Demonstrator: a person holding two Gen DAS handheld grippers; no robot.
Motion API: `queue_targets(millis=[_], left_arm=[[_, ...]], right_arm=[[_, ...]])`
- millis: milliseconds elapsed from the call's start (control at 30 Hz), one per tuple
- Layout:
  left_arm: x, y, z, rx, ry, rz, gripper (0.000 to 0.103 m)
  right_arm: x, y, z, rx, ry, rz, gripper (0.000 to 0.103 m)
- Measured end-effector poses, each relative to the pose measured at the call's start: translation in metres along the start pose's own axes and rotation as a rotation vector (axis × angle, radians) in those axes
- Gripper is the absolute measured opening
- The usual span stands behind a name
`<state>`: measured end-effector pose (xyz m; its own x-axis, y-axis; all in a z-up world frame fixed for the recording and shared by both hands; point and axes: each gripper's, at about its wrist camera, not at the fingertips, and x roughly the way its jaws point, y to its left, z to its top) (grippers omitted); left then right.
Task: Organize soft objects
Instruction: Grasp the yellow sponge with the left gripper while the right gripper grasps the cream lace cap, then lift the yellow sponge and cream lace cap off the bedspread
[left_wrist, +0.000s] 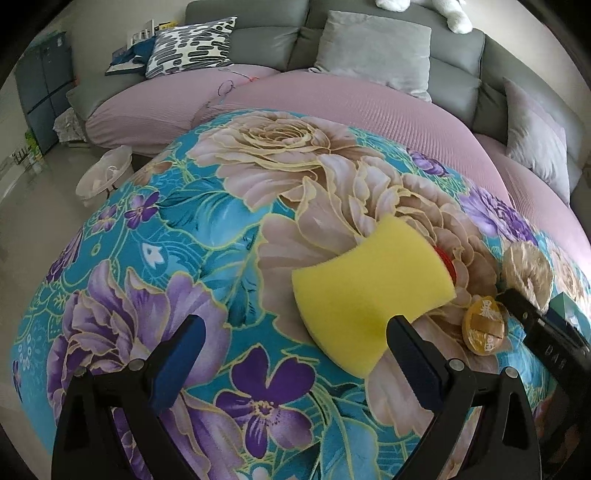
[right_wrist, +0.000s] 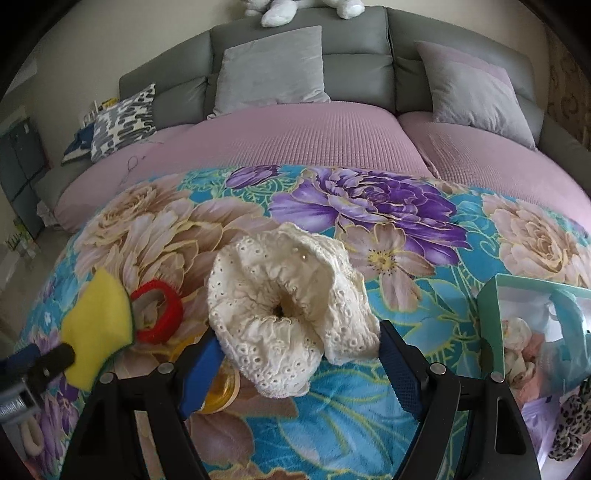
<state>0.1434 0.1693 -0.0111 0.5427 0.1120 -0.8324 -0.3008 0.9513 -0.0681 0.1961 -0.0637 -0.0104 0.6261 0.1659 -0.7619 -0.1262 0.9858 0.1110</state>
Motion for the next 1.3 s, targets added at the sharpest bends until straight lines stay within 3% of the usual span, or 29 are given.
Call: queue_targets(millis=[67,133,267,367,600,800,1133,1300], left_arm=[[0.001,0.000,0.000,-0.001,0.003,-0.005,0.099],[0.002,0.001,0.000,-0.004,0.004,-0.006,0.099],[0.002,0.001,0.000,-0.004,0.004,-0.009,0.099],[0.002,-0.002,-0.001,0.004,0.004,-0.013,0.099],[0.004,-0.014,-0.002,0.073,0.012,-0.037,0.099],[0.010,-0.033,-0.007,0.196,0.032,-0.007,0.099],[0.023,-0.050,0.003,0.365,-0.048,0.052,0.099],[0.034,-0.047,0.009,0.354,-0.030,0.002,0.099]], right_arm=[[0.001,-0.002,0.002,0.006,-0.006,0.002,0.078],[0.001,-0.003,0.004,0.008,-0.008,0.006,0.063],[0.006,-0.002,0.004,0.003,0.004,0.002,0.050],[0.005,-0.003,0.003,0.009,0.001,0.011,0.033],[-0.004,-0.002,0.001,0.009,-0.010,0.020,0.029],[-0.015,-0.001,-0.001,0.008,-0.005,0.019,0.029],[-0.026,0.000,-0.004,-0.013,0.001,0.022,0.029],[-0.025,0.002,-0.005,-0.034,0.007,0.023,0.029]])
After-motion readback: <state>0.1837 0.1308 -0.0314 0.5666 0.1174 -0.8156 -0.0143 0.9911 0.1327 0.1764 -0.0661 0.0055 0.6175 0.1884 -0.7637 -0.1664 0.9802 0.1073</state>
